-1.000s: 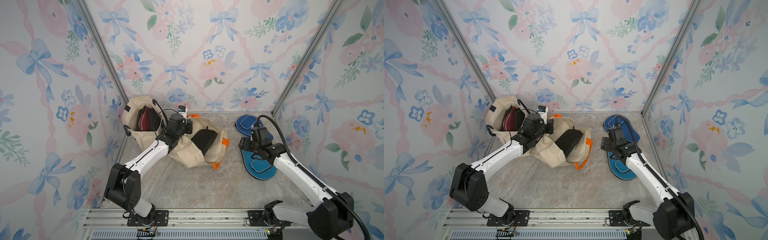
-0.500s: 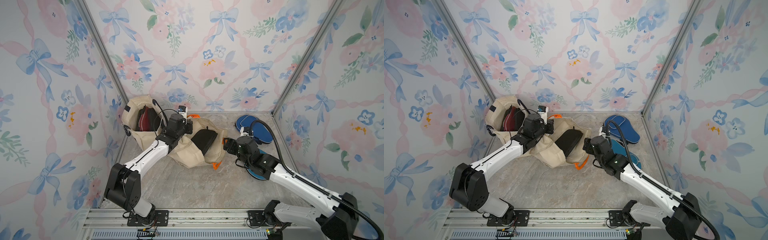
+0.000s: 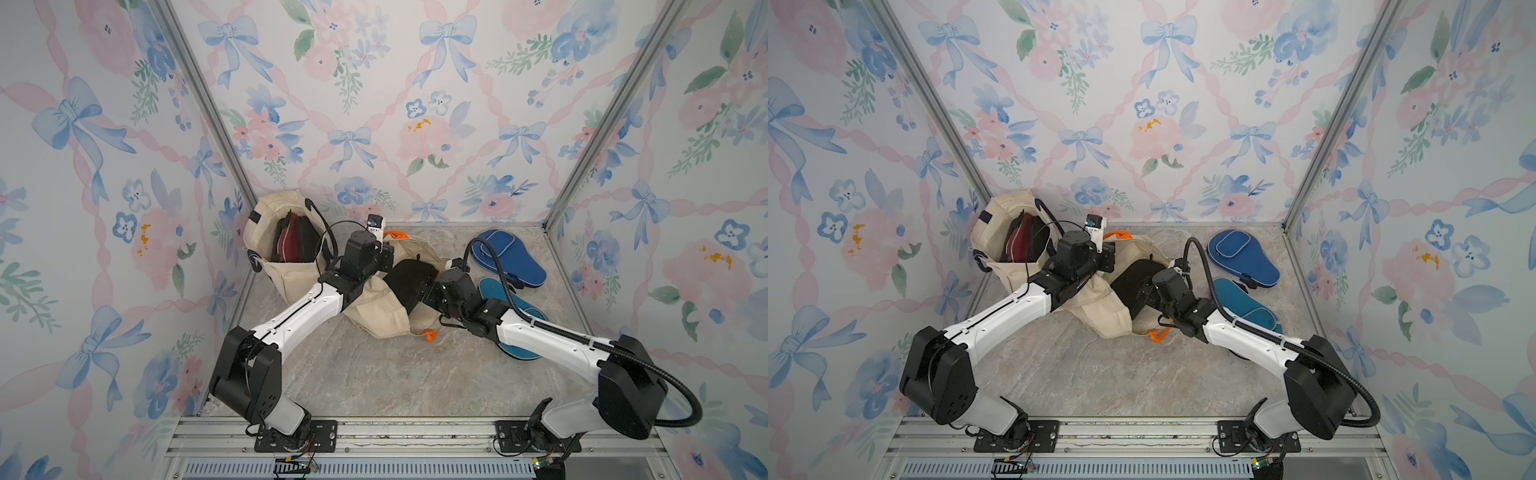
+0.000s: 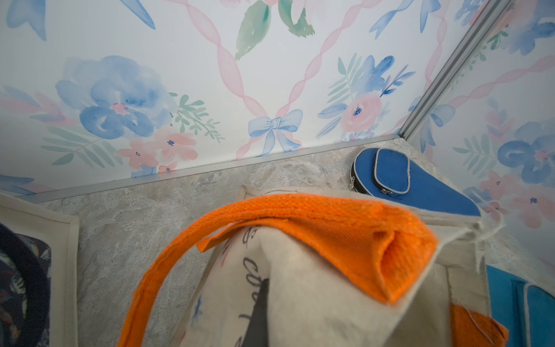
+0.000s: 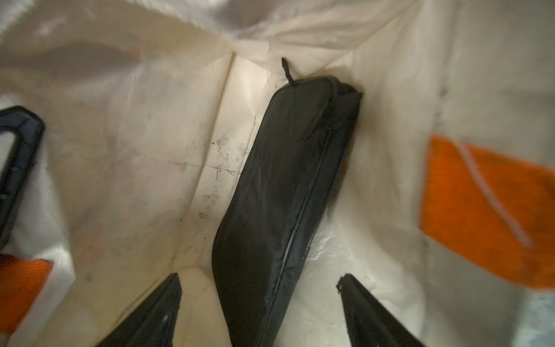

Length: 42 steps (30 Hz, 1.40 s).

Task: Remove the ping pong set from the canvas bag
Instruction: Pick up the ping pong set from the canvas bag.

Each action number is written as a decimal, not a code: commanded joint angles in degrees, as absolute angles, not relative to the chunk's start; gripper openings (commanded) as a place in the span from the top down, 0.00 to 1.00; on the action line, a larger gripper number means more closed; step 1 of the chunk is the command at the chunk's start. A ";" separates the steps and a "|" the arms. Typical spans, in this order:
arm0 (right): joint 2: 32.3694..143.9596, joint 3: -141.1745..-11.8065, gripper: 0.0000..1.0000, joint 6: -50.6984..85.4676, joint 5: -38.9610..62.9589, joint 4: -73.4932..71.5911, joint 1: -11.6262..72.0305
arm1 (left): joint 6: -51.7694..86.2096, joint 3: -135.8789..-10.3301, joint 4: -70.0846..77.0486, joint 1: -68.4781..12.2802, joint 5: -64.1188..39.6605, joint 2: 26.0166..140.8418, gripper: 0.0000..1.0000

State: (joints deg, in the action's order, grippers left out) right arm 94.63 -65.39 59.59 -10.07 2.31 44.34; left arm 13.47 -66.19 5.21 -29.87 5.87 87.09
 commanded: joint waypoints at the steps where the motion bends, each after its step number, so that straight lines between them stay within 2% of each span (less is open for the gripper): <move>1: 99.03 -66.49 0.19 65.64 -5.56 -0.76 44.15 | 12.30 -65.66 6.96 -30.42 6.58 85.19 1.00; 14: 107.50 -67.78 0.20 70.06 -3.82 -4.02 44.14 | 12.47 -65.79 6.95 -30.98 6.11 85.34 1.00; 29: 117.91 -70.20 0.23 72.78 -4.45 -19.05 44.04 | 12.53 -65.65 6.95 -32.17 6.01 84.48 1.00; 34: 119.05 -70.14 0.33 71.90 -5.61 -22.08 43.68 | 12.44 -65.57 6.98 -32.60 6.13 84.28 1.00; 42: 116.96 -70.25 0.66 67.59 -7.08 -21.59 43.64 | 12.30 -65.57 6.96 -32.79 6.47 84.27 1.00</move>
